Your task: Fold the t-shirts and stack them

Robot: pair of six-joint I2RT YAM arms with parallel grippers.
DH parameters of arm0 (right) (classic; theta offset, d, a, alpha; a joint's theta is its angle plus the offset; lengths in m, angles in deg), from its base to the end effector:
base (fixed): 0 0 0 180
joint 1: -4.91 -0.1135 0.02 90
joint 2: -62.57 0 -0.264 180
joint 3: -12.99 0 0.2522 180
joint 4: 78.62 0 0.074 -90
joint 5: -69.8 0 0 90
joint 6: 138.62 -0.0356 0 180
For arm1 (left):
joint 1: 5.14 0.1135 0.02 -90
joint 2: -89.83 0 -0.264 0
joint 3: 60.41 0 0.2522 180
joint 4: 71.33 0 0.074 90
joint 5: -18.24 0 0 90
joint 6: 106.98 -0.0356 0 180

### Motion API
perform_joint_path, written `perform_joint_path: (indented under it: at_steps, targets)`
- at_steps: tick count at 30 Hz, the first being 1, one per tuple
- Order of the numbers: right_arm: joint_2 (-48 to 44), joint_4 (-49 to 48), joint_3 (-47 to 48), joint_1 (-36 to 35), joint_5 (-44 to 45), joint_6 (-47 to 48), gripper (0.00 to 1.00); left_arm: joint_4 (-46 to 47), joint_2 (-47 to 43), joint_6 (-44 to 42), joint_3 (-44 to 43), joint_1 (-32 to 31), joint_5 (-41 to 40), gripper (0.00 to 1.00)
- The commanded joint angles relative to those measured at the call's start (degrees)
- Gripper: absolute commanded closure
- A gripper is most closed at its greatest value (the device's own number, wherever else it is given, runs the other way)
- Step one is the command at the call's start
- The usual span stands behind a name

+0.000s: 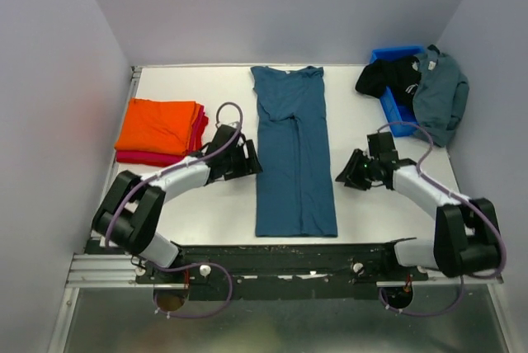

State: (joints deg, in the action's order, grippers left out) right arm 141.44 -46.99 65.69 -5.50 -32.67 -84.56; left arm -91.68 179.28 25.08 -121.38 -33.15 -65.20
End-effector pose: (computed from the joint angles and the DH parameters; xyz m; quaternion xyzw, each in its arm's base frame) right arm 0.2478 0.0533 0.1693 0.1817 0.9381 0.2044 0.2124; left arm 0.2728 -0.1497 0.1749 -0.0943 0.9301 -0.2454 0.2567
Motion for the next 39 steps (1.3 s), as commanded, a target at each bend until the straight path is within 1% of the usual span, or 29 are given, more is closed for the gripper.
perform_joint_path:
  at_steps: [1, 3, 4, 5, 8, 11, 13, 16, 19, 26, 33, 39]
  targets:
    - [-10.3, 4.8, -9.0, 0.0, -0.1, 1.4, 0.54, -2.2, -10.1, 2.9, 10.2, -3.0, -2.6, 0.19]
    - [-14.2, 5.3, -13.3, -0.6, -3.9, -0.1, 0.57, -2.6, -13.8, 5.0, 13.4, -4.1, -1.8, 0.20]
    - [-15.7, 4.4, -14.8, -1.3, -6.6, -1.0, 0.61, -2.8, -15.9, 6.1, 14.8, -5.0, -1.6, 0.21]
    - [-17.2, 4.5, -15.9, -2.6, -7.3, -2.5, 0.63, -3.0, -17.8, 6.9, 16.0, -6.2, -1.8, 0.22]
    - [-20.9, 8.0, -17.2, -6.9, -6.0, -5.1, 0.64, -3.3, -22.6, 12.1, 20.6, -10.2, -4.6, 0.22]
    - [-23.8, 11.1, -18.1, -8.3, -7.1, -5.0, 0.64, -1.0, -26.8, 18.3, 26.1, -13.8, -5.0, 0.23]
    - [-25.3, 14.5, -18.0, -8.7, -6.0, -4.8, 0.64, 1.3, -29.1, 21.3, 29.1, -15.8, -4.7, 0.27]
    - [-26.8, 19.4, -17.5, -8.7, -3.4, -3.8, 0.64, 0.9, -31.2, 23.6, 30.8, -18.3, -5.9, 0.30]
    - [-27.3, 21.9, -17.5, -8.7, -2.2, -3.6, 0.64, -0.9, -31.6, 24.2, 30.8, -19.9, -6.1, 0.31]
    - [-26.2, 21.2, -18.6, -9.0, -4.8, -2.9, 0.64, -0.4, -28.7, 26.5, 30.6, -23.1, -6.1, 0.33]
    - [-24.6, 20.3, -18.5, -9.5, -8.5, -2.4, 0.64, -2.4, -24.9, 26.2, 27.4, -25.8, -6.1, 0.36]
    - [-24.6, 20.1, -18.4, -10.0, -10.0, -1.8, 0.63, -2.1, -24.2, 27.0, 28.3, -26.5, -6.1, 0.39]
